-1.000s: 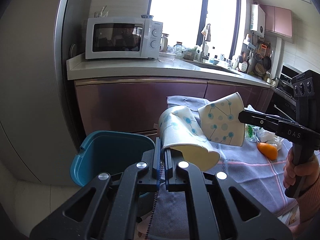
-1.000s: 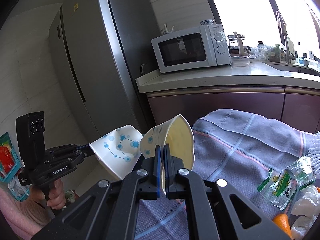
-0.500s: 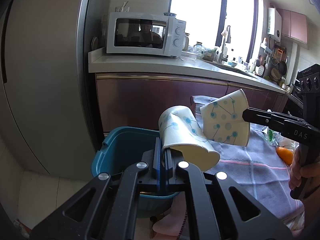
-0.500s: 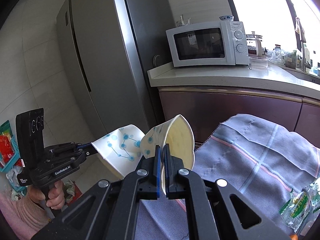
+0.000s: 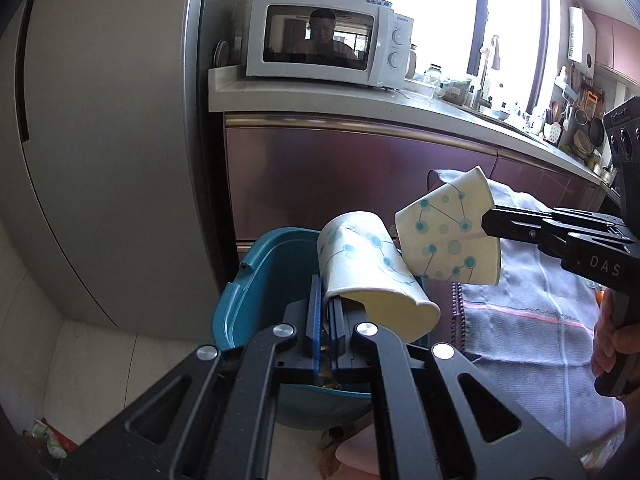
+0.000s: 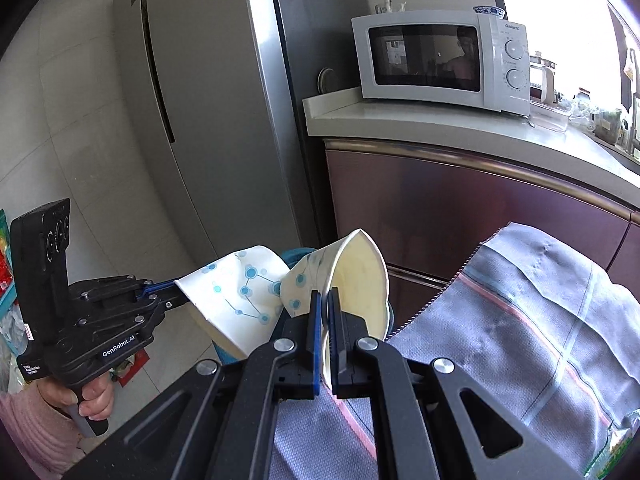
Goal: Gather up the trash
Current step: 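Carry both paper cups over the teal bin and open both tools, then withdraw both open tools from the bin back over the table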
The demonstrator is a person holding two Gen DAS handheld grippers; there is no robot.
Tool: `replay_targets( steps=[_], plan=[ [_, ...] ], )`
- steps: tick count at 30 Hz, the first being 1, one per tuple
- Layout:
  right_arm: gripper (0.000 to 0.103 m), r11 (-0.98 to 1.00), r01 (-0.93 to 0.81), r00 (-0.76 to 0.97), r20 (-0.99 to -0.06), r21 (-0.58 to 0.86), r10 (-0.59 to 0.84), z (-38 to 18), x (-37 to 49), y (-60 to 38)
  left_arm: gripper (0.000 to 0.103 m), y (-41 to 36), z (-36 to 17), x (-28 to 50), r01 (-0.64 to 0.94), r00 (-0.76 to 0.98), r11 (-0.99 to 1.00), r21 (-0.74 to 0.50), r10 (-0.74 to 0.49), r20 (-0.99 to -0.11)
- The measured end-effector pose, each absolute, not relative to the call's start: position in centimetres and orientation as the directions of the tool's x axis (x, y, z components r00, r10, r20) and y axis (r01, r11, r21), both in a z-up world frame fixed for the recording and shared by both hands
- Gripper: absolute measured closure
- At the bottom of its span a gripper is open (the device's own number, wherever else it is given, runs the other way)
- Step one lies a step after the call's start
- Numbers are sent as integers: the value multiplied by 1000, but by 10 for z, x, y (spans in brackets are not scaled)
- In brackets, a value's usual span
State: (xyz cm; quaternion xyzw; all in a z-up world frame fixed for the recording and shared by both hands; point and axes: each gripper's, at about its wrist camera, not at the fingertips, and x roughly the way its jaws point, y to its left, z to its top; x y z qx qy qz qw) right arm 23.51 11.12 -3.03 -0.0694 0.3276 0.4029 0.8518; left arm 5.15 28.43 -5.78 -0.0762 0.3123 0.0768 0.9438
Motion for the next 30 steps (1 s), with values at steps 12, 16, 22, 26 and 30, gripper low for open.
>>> replay_targets(
  steps=[12, 16, 22, 26, 30],
  plan=[
    [100, 675, -732, 426, -713, 90, 557, -60, 261, 156, 100, 293, -91, 89, -232, 739, 971, -62, 134, -660],
    [100, 686, -722, 424, -729, 86, 537, -65, 268, 165, 98, 295, -104, 105, -248, 717, 967, -54, 145, -682],
    [91, 704, -703, 434, -724, 101, 537, -67, 269, 160, 86, 289, -123, 117, -238, 698, 970, -46, 138, -703],
    [86, 706, -698, 439, -709, 117, 551, -64, 263, 147, 80, 289, -127, 118, -239, 705, 969, -67, 125, -698],
    [83, 704, -697, 439, -692, 140, 573, -58, 253, 130, 76, 286, -123, 110, -226, 721, 970, -83, 110, -684]
  ],
)
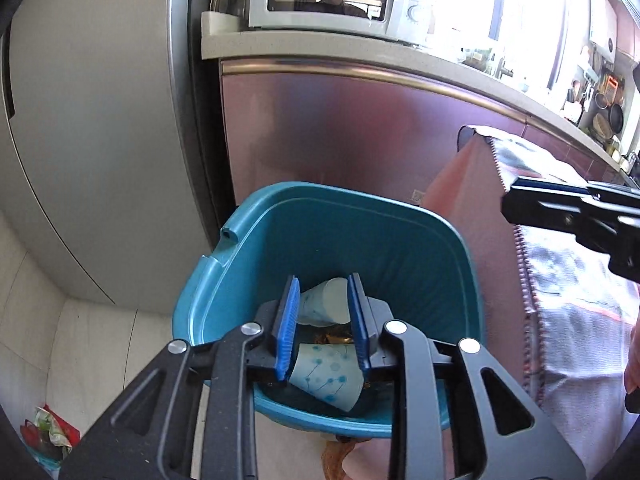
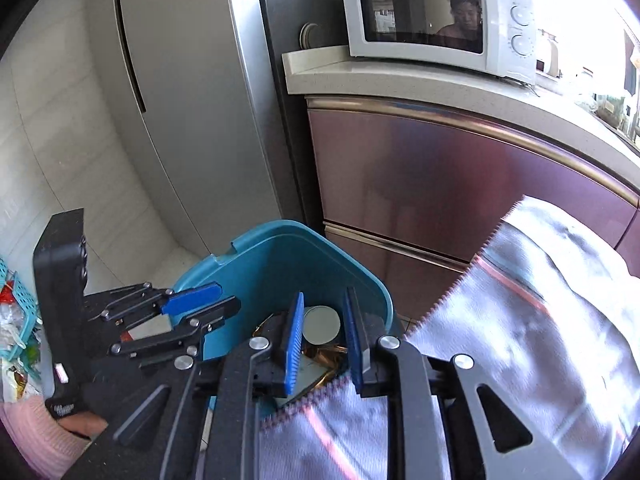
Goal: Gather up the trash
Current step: 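Withdraw both open tools from the bin back over the table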
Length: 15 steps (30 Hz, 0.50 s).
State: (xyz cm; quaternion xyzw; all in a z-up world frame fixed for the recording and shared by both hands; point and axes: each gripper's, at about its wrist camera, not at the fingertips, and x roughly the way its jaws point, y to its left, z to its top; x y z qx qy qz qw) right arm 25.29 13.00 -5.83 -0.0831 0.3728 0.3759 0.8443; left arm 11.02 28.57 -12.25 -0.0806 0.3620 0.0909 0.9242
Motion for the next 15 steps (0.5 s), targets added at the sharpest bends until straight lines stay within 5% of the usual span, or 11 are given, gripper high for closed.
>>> replay_targets(
  steps=[15],
  plan=[
    [66, 735, -647, 522, -583, 205, 622, -25, 191, 25, 62, 217, -48, 70, 13, 850, 991, -135, -82, -520]
  ],
)
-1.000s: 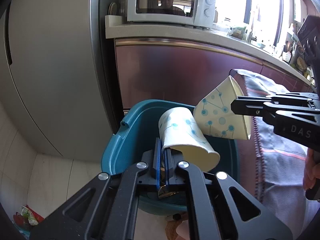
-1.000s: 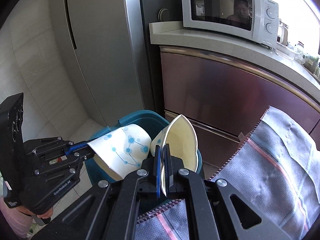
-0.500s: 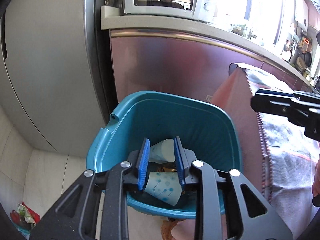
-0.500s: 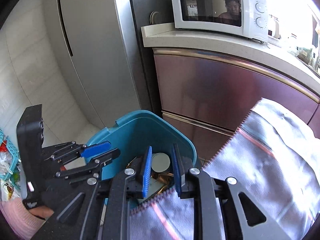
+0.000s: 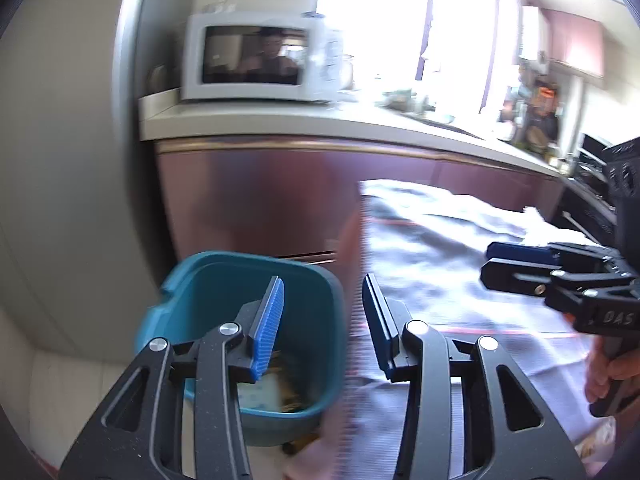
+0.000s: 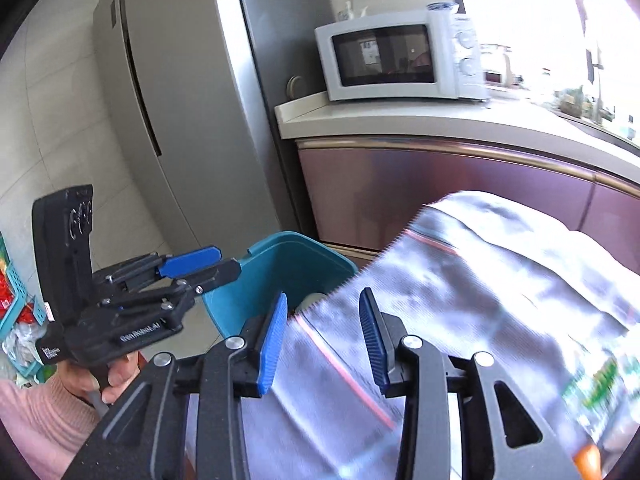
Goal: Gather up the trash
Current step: 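Withdraw both open tools from the bin back over the table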
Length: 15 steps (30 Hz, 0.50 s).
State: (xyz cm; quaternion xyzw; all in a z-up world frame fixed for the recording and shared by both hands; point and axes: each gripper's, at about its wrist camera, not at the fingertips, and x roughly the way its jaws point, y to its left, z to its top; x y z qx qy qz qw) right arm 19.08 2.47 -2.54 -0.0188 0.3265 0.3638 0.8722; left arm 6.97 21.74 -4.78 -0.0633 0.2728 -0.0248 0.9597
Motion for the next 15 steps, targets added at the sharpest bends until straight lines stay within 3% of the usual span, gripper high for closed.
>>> replay_targets(
  steps=[15],
  plan=[
    [61, 909, -344, 704, -576, 236, 416, -39, 141, -144, 59, 65, -45, 76, 379, 723, 910, -167, -404, -560]
  ],
)
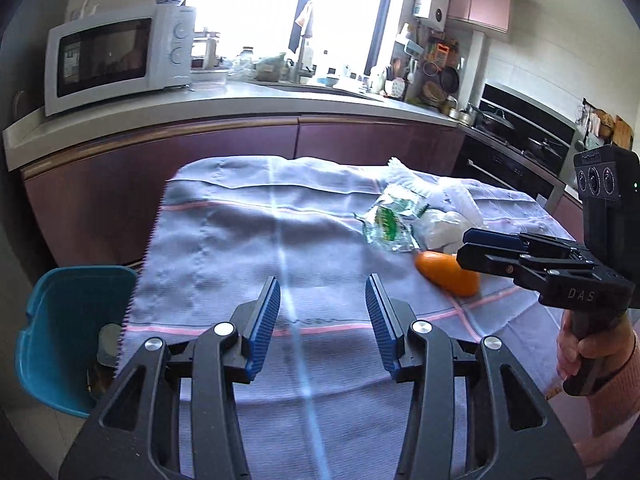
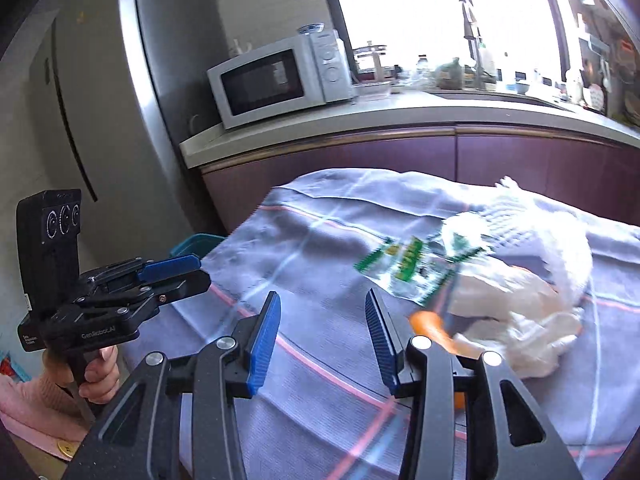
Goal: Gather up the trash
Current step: 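Withdraw both open tools from the bin back over the table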
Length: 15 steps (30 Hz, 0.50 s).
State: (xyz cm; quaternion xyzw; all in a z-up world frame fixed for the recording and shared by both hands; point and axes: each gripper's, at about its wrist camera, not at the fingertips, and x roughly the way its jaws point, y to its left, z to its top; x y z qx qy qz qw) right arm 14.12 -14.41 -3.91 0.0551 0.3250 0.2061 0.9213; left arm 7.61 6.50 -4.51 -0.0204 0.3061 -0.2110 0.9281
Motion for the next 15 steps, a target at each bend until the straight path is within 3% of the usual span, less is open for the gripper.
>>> replay_targets(
  steps=[15],
  plan=[
    [61, 945, -145, 757, -581, 294, 298, -62, 143, -242, 59, -41, -67, 93, 539, 579, 825, -170, -509, -636]
  ],
)
